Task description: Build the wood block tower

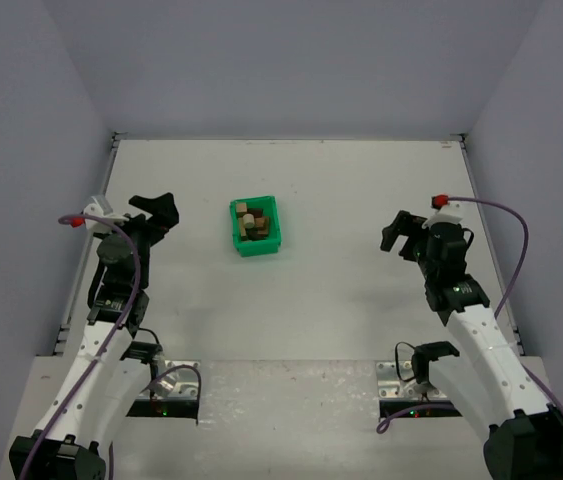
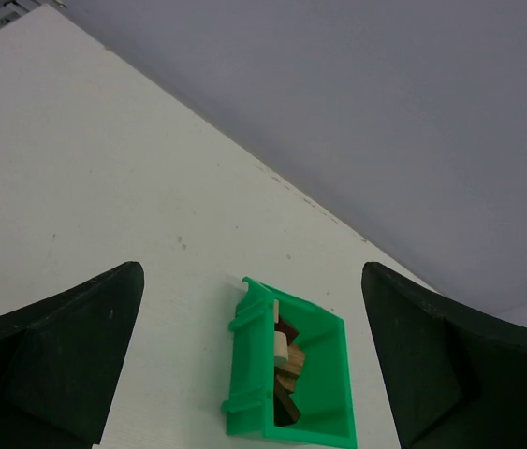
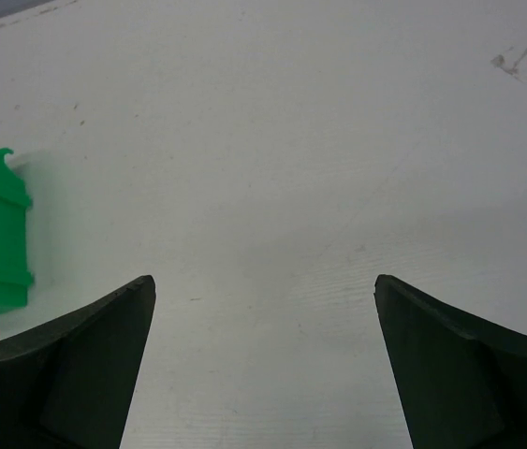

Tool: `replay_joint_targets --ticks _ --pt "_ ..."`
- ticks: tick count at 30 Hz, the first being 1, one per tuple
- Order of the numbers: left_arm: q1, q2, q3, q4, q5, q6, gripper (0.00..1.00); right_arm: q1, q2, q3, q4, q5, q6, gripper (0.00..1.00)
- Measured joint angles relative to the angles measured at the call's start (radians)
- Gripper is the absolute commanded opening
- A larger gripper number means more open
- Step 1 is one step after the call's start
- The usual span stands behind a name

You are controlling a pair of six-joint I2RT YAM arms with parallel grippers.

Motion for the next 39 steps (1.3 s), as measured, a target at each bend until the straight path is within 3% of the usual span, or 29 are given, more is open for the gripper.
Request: replay_joint_targets --ticks 7,14,17,23,28,34,38,39 --pt "0.0 0.024 0.0 -0.014 -0.014 -0.001 1.0 0.0 0.027 0.015 0.068 -0.132 -0.032 0.99" --pt "0.0 0.022 0.0 -0.027 -0.032 -0.011 1.0 0.001 0.221 0.218 0.017 -0.199 -0.011 0.99" --pt "0.0 0.015 0.0 -0.03 -0.035 -0.017 1.0 0.041 0.367 0.336 0.01 -0.267 -0.023 0.99" --pt "0.0 0.003 0.0 -0.033 -0.041 -0.024 1.0 0.275 0.773 0.678 -0.112 -0.234 -0.098 0.96" --pt "0.0 0.001 0.0 -0.043 -0.045 -0.026 1.0 0.384 1.054 0.949 -0.188 -0.218 -0.141 0.93" --pt "0.0 0.001 0.0 -0.049 -0.056 -0.028 1.0 0.486 1.268 1.082 -0.261 -0.118 -0.175 0.71" --pt "0.0 0.002 0.0 -0.053 -0.057 -0.03 1.0 0.54 1.37 1.135 -0.304 -0.016 -0.192 0.5" --pt "0.0 0.002 0.0 -0.054 -0.058 -0.031 1.0 0.551 1.388 1.141 -0.312 0.006 -0.196 0.39"
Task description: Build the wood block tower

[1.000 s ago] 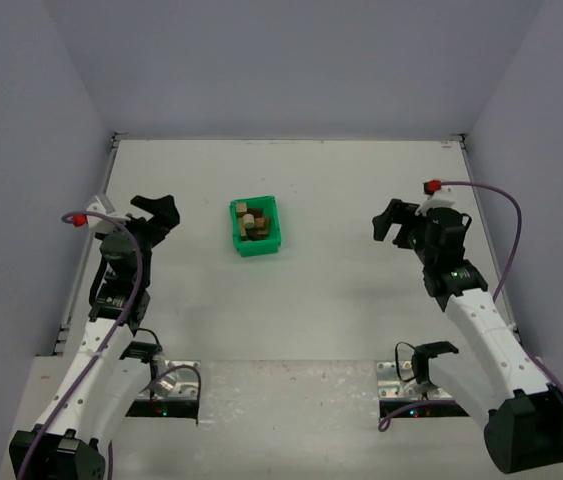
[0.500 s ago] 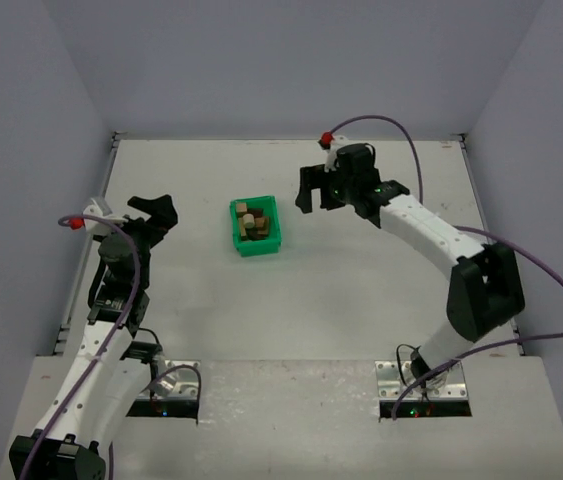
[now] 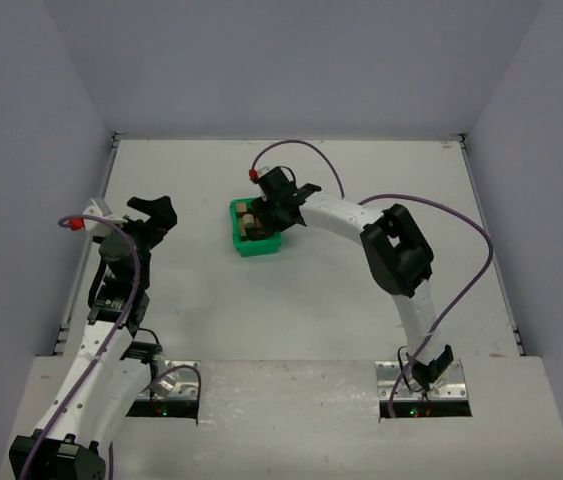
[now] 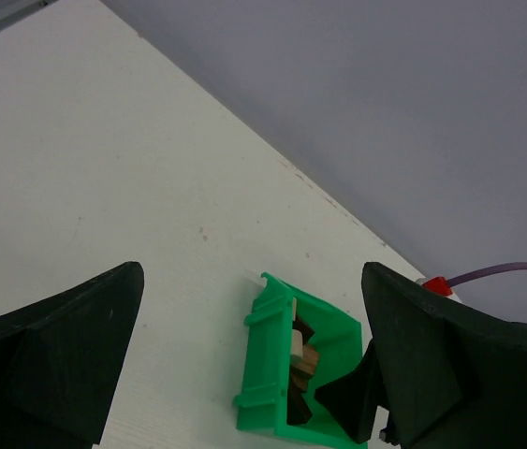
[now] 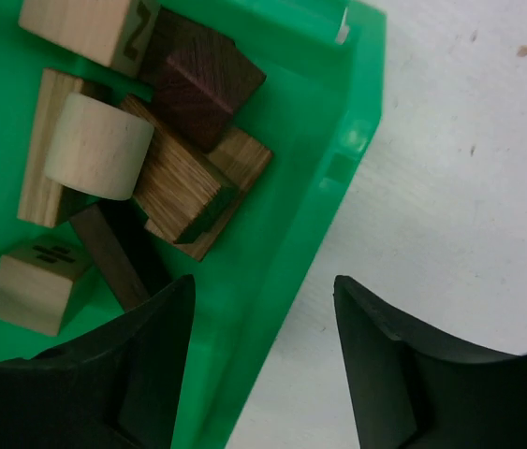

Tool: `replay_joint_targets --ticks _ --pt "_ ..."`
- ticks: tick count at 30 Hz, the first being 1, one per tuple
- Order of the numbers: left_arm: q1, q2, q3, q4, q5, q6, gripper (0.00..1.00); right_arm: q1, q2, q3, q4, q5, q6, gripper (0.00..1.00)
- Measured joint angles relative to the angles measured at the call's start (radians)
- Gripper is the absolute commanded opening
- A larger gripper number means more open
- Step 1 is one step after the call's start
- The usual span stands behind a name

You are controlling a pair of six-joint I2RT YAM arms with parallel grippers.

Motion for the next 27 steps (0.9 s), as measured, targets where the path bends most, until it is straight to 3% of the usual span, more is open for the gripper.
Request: replay_joint_targets --ticks 6,9,15,21,27 --pt "0.0 0.0 0.0 -0.013 -0.012 -0.011 1.0 0.036 0.03 0.009 -0.026 0.137 0.004 0.07" --pt "0.0 0.0 0.0 -0.016 -0.019 -0.016 1.0 0.04 0.016 0.001 -0.015 0.162 0.007 0.0" --pt "0.0 0.0 0.0 -0.021 -0.036 -0.021 1.0 0.045 -0.056 -0.084 0.044 0.288 -0.064 0.0" --pt "0.0 0.0 0.0 -0.035 -0.055 -0.023 1.0 0.036 -0.155 -0.213 0.116 0.502 -0.325 0.0" --pt "0.0 0.001 0.0 -0.048 -0.069 -0.028 1.0 0.0 -0.295 -0.396 0.161 0.543 -0.542 0.0"
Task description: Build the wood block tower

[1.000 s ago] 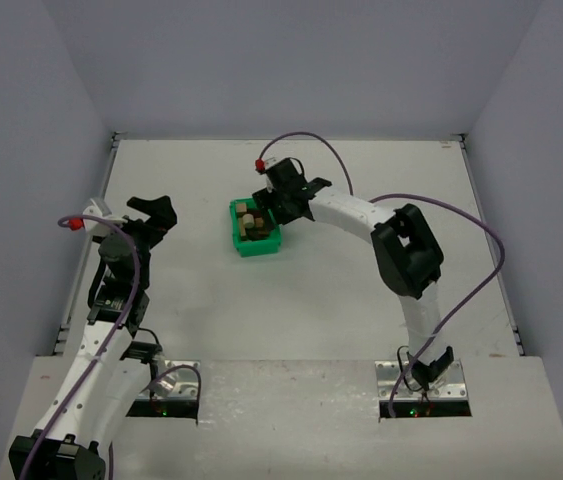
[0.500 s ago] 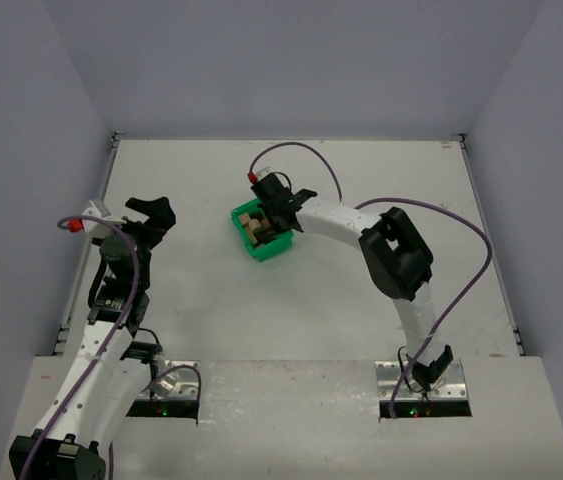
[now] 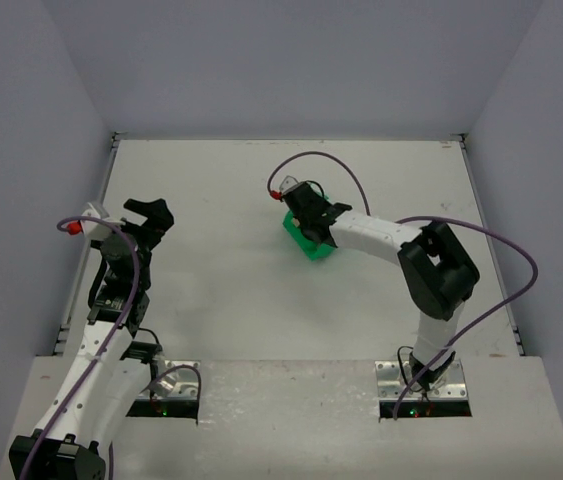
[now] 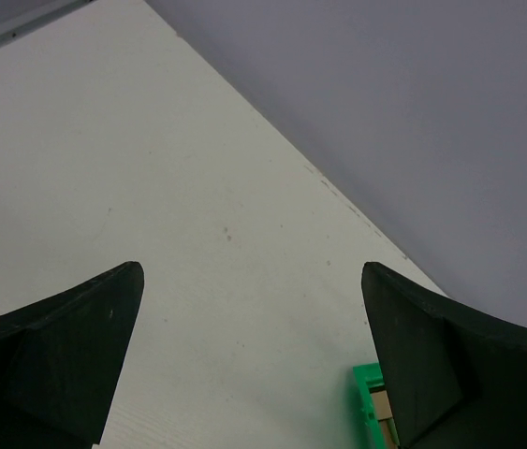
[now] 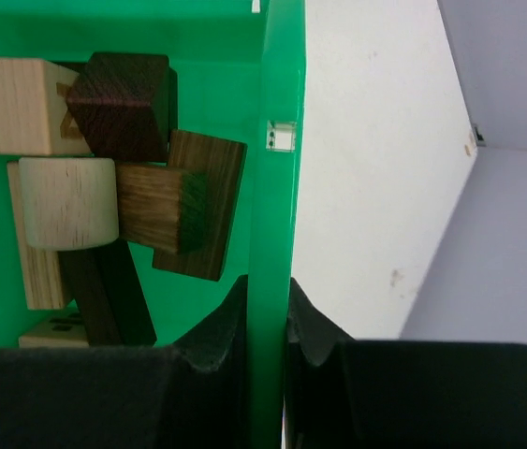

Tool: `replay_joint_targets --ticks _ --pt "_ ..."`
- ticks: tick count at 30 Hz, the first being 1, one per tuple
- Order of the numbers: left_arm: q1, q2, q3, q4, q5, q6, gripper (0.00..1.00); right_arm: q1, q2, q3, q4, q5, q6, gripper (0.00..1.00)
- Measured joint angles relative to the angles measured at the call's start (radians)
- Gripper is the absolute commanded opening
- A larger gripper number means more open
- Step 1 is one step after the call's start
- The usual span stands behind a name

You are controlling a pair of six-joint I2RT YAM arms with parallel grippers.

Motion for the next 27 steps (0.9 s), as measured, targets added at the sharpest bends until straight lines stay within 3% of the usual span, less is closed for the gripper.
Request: replay_joint_targets --ticks 6,19,27 --pt "0.0 0.025 0.008 -0.007 -0.001 -0.002 1.0 -0.018 -0.119 -0.138 0.028 0.0 -0.203 0.0" --pt "0.0 0.057 0.014 -0.009 0.009 -0.001 1.0 -0.013 -0.136 -0.209 0.154 0.093 -0.482 0.0" --pt "0.0 0.095 0.026 -0.008 0.031 -0.001 1.0 -0.013 -0.145 -0.309 0.363 0.167 -0.665 0.0"
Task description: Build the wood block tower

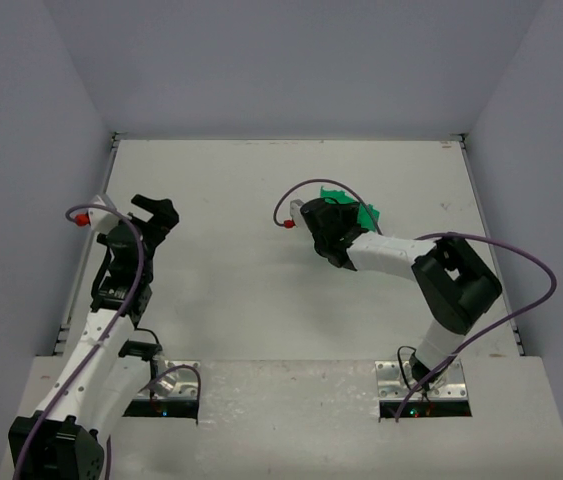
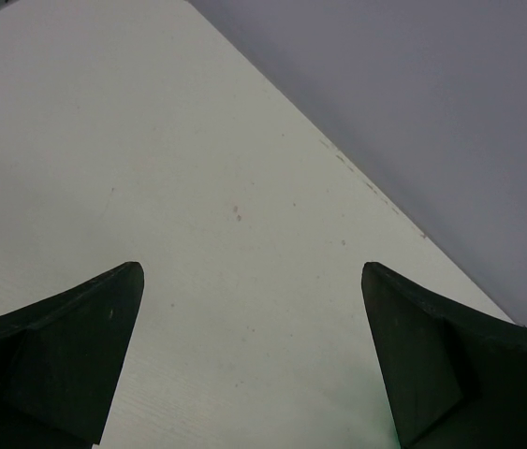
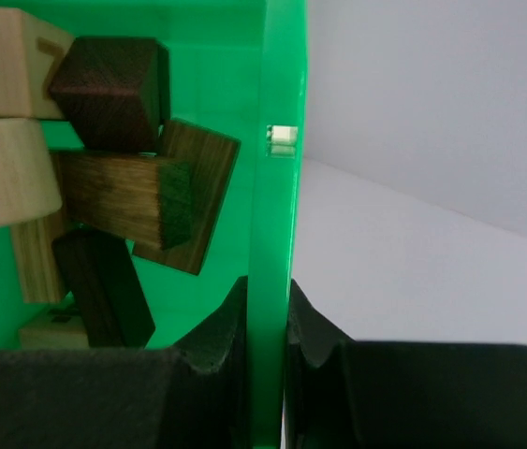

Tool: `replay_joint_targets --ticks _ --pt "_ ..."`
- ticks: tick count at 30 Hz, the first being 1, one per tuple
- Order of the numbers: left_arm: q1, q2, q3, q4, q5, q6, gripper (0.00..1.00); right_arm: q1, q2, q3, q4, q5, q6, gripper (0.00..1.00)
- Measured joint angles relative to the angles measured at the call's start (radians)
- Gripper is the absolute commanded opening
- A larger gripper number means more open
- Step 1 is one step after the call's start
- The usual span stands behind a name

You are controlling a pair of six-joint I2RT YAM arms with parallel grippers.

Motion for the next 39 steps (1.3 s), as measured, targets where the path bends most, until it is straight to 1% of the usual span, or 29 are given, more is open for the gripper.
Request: replay_joint_targets --ticks 1,4,7,14,16,20,22,24,26,28,35,37,39 --pt "0.0 0.005 0.002 0.002 0.002 0.0 1.0 0.0 0.0 -0.02 0.045 0.01 -0.039 0.0" --pt "0.0 0.021 0.005 0.005 0.014 0.0 1.0 0.001 0.006 -0.097 0.249 0.041 -0.191 0.0" --pt "0.0 0.041 0.011 0.005 0.023 0.0 1.0 0.0 0.039 -0.132 0.407 0.064 -0.318 0.0" --pt "0.0 0.071 0.021 0.007 0.042 0.004 1.0 0.001 0.1 -0.15 0.674 0.078 -0.464 0.0" --pt "0.0 0.088 0.021 0.016 0.047 0.004 1.0 0.005 0.124 -0.166 0.78 0.082 -0.533 0.0" --pt "0.0 0.165 0.033 0.045 0.088 0.004 1.0 0.016 0.214 -0.173 0.976 0.092 -0.717 0.0" --pt "0.0 0.23 0.053 0.053 0.12 0.005 1.0 0.028 0.268 -0.17 1.029 0.096 -0.806 0.0" --pt "0.0 0.309 0.092 0.045 0.155 0.009 1.0 0.037 0.314 -0.169 1.068 0.099 -0.854 0.0" --pt "0.0 0.381 0.134 0.041 0.191 0.012 1.0 0.045 0.32 -0.171 1.096 0.105 -0.852 0.0" --pt "0.0 0.418 0.155 0.039 0.218 0.014 1.0 0.053 0.309 -0.184 1.109 0.106 -0.811 0.0" --pt "0.0 0.406 0.154 0.057 0.271 0.016 1.0 0.08 0.232 -0.252 1.064 0.121 -0.624 0.0" --pt "0.0 0.403 0.144 0.092 0.28 0.015 1.0 0.085 0.226 -0.26 1.064 0.126 -0.59 0.0" --pt "0.0 0.436 0.136 0.147 0.299 0.011 1.0 0.086 0.226 -0.263 1.059 0.129 -0.568 0.0"
